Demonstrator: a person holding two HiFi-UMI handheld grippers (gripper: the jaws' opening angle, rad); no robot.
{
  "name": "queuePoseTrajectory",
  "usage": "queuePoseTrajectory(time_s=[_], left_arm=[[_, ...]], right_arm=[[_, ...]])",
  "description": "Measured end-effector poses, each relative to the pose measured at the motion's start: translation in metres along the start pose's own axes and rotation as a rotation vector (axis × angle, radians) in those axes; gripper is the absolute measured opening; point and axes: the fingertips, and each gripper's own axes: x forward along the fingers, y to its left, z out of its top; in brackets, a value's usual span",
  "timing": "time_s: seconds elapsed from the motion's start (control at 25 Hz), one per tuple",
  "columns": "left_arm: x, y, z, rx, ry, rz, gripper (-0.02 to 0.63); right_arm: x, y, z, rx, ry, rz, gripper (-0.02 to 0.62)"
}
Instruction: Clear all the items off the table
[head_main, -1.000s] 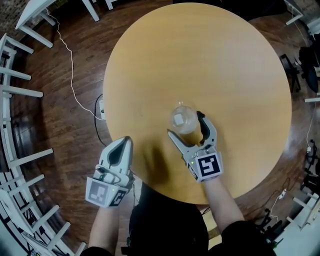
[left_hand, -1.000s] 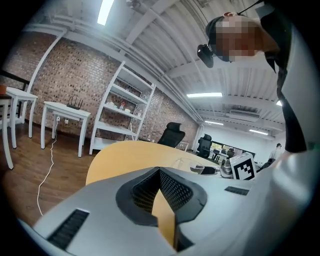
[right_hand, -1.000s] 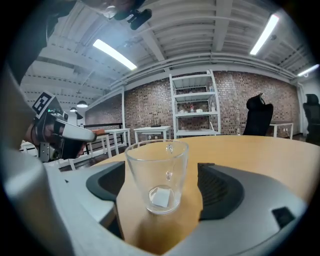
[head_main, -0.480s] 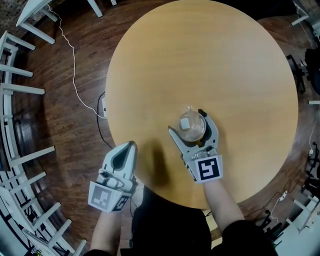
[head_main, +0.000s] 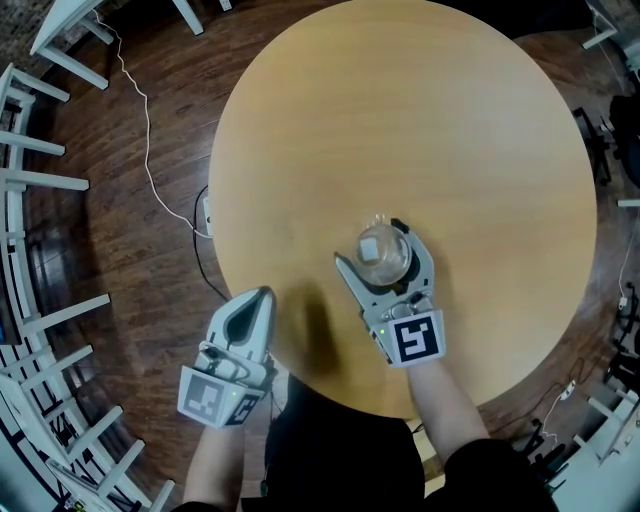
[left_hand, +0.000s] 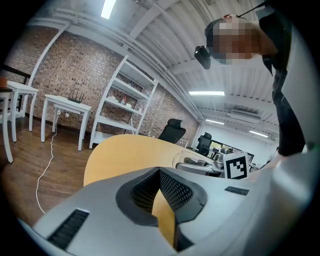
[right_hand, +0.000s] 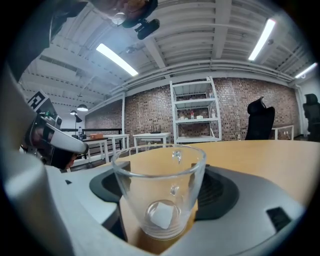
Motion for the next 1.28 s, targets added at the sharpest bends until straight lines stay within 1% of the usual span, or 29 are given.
queuePoseTrajectory(time_s=[0.16, 0.32, 0.44, 0.56, 0.64, 0.8, 0.88, 1.0, 1.16, 1.28], left_arm=[[0.001, -0.001, 0.0, 0.007, 0.0, -0.012, 0.002], [0.0, -0.002, 0.006, 0.014, -0.005, -0.04, 0.002], [-0.002, -0.015, 0.02, 0.027, -0.021, -0.085, 0.002], [0.002, -0.033, 0.039, 0.047, -0.041, -0.15, 0.002], [0.006, -0.047, 0.053, 0.064, -0.056, -0.201, 0.002], [0.007, -0.079, 0.084, 0.093, -0.09, -0.294, 0.002], [0.012, -0.098, 0.101, 0.107, -0.114, -0.351, 0.002], [0.024, -0.133, 0.125, 0.129, -0.144, -0.462, 0.002], [0.034, -0.182, 0.139, 0.114, -0.149, -0.603, 0.002], [0.045, -0.235, 0.136, 0.09, -0.138, -0.728, 0.002]], right_arm=[[-0.005, -0.003, 0.008, 0.021, -0.031, 0.001, 0.405], [-0.013, 0.001, 0.029, 0.022, -0.075, 0.003, 0.405], [-0.03, 0.006, 0.054, 0.004, -0.112, -0.012, 0.405], [-0.053, -0.001, 0.084, 0.012, -0.163, -0.053, 0.405], [-0.071, -0.007, 0.105, 0.034, -0.2, -0.093, 0.405], [-0.114, -0.012, 0.139, 0.034, -0.251, -0.176, 0.405], [-0.138, -0.015, 0.155, 0.016, -0.277, -0.226, 0.405], [-0.18, -0.02, 0.174, -0.038, -0.315, -0.327, 0.405], [-0.239, -0.026, 0.183, -0.065, -0.334, -0.463, 0.405], [-0.292, -0.039, 0.182, -0.068, -0.344, -0.583, 0.405]])
